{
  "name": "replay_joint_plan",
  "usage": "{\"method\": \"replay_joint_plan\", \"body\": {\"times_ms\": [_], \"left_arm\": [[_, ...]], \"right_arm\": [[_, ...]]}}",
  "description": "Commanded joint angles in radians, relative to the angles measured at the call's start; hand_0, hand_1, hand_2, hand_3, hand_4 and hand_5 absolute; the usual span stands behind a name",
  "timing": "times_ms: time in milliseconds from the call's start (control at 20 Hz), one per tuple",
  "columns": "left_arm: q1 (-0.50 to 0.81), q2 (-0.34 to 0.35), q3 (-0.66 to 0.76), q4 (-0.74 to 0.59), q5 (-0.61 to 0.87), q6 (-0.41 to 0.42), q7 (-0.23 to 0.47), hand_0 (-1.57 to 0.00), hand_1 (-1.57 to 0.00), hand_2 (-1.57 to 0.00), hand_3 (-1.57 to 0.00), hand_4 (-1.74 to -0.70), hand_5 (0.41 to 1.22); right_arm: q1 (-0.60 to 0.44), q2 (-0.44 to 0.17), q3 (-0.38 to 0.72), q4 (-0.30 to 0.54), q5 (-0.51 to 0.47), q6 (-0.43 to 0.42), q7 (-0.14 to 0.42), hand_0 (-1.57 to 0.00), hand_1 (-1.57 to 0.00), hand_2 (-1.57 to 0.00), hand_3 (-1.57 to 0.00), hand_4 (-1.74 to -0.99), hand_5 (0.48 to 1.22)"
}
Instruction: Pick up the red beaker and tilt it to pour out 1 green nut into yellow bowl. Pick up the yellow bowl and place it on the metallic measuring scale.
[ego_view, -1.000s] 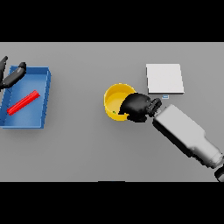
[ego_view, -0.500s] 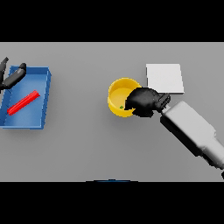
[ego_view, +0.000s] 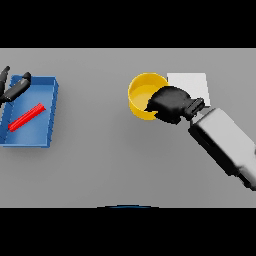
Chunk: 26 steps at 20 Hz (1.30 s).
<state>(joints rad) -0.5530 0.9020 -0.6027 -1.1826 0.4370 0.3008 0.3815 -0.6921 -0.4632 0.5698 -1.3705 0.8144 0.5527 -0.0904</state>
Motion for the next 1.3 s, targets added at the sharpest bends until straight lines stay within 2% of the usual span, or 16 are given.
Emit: {"method": "replay_joint_plan", "body": {"times_ms": [0, 200, 400, 500, 650, 800, 950, 1000, 1250], "left_arm": [[0.005, 0.000, -0.005, -0.020, -0.003, 0.010, 0.004, 0.00, 0.00, 0.00, 0.00, -0.72, 0.694], [0.002, 0.001, -0.007, -0.030, -0.007, 0.019, 0.008, 0.00, 0.00, 0.00, 0.00, -0.73, 0.715], [-0.006, 0.011, 0.001, -0.024, 0.003, 0.015, 0.044, 0.00, 0.00, 0.00, 0.00, -0.73, 0.724], [0.010, 0.010, -0.001, -0.042, 0.006, 0.021, 0.036, 0.00, 0.00, 0.00, 0.00, -0.74, 0.730], [0.007, 0.019, -0.001, -0.043, 0.005, 0.018, 0.048, 0.00, 0.00, 0.00, 0.00, -0.73, 0.735], [0.001, 0.021, -0.005, -0.043, -0.002, 0.020, 0.063, 0.00, 0.00, 0.00, 0.00, -0.72, 0.725], [0.006, 0.026, 0.001, -0.055, 0.007, 0.019, 0.055, 0.00, 0.00, 0.00, 0.00, -0.72, 0.714], [0.004, 0.025, -0.003, -0.060, 0.003, 0.025, 0.067, 0.00, 0.00, 0.00, 0.00, -0.73, 0.713], [0.015, 0.025, -0.004, -0.058, 0.007, 0.018, 0.061, 0.00, 0.00, 0.00, 0.00, -0.73, 0.714]], "right_arm": [[-0.001, -0.002, -0.004, 0.006, 0.009, -0.008, 0.021, -1.56, -1.57, -1.53, -1.16, -1.740, 1.220], [-0.019, -0.048, -0.047, 0.051, 0.011, -0.060, -0.010, -1.57, -1.57, -1.54, -1.15, -1.741, 1.221], [-0.042, -0.052, -0.083, 0.168, 0.017, -0.113, -0.012, -1.57, -1.57, -1.54, -1.15, -1.741, 1.221], [-0.043, -0.067, -0.092, 0.209, 0.027, -0.154, -0.040, -1.57, -1.57, -1.54, -1.14, -1.741, 1.221], [-0.061, -0.072, -0.113, 0.305, 0.035, -0.205, -0.050, -1.57, -1.57, -1.54, -1.15, -1.741, 1.221], [-0.074, -0.057, -0.124, 0.395, 0.036, -0.238, -0.051, -1.57, -1.57, -1.50, -1.17, -1.741, 1.221], [-0.082, -0.053, -0.137, 0.488, 0.039, -0.276, -0.072, -1.57, -1.57, -1.46, -1.27, -1.741, 1.221], [-0.092, -0.042, -0.142, 0.525, 0.040, -0.290, -0.061, -1.57, -1.57, -1.45, -1.29, -1.741, 1.221], [-0.120, -0.011, -0.161, 0.608, 0.014, -0.279, -0.084, -1.55, -1.57, -1.39, -1.41, -1.741, 1.221]]}}
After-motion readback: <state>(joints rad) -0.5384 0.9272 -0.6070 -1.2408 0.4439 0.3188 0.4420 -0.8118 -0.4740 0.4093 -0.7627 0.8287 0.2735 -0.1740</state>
